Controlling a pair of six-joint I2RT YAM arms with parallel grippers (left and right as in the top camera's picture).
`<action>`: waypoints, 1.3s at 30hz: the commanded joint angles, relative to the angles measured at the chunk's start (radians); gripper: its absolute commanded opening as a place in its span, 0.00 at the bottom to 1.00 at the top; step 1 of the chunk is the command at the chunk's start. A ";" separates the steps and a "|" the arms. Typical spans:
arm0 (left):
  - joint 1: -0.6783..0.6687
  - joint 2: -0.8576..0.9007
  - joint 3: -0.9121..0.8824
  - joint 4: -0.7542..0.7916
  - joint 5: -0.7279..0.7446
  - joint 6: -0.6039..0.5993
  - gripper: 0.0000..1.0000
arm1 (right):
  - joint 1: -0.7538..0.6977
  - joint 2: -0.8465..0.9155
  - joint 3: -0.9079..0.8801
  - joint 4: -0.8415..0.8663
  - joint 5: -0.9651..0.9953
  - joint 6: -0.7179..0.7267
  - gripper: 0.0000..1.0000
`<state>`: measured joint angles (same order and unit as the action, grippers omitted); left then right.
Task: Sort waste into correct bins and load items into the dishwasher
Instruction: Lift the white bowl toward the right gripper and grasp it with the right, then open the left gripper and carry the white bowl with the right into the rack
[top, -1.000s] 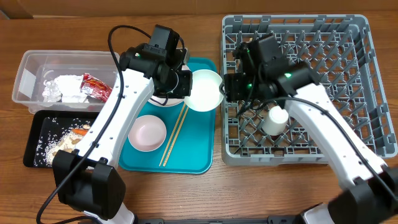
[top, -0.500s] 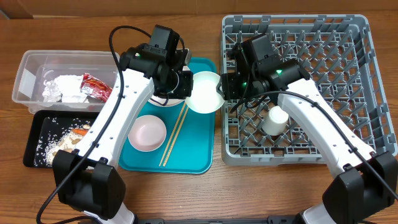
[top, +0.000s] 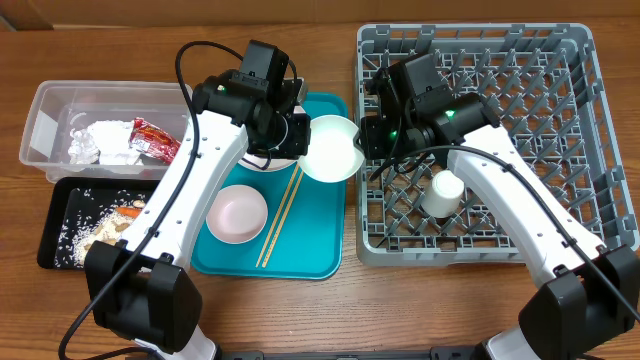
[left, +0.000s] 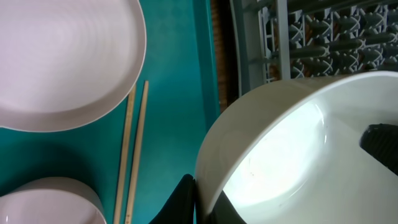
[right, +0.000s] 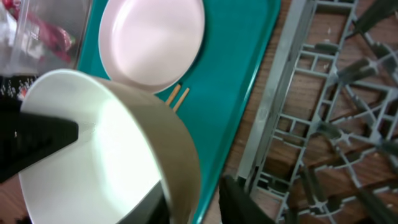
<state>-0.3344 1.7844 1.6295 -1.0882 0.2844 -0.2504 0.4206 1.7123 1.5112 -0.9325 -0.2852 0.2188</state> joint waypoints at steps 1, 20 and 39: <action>-0.007 -0.006 0.011 0.002 -0.007 0.026 0.08 | 0.005 -0.035 0.037 -0.004 -0.001 0.000 0.18; 0.000 -0.006 0.031 0.025 0.010 0.024 0.49 | 0.006 -0.035 0.037 -0.007 0.023 0.017 0.04; 0.082 -0.008 0.392 0.009 0.183 0.027 0.68 | 0.003 -0.035 0.037 0.027 -0.006 0.010 0.04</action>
<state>-0.2672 1.7844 1.9854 -1.0779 0.4423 -0.2321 0.4263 1.7119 1.5169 -0.9276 -0.2867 0.2329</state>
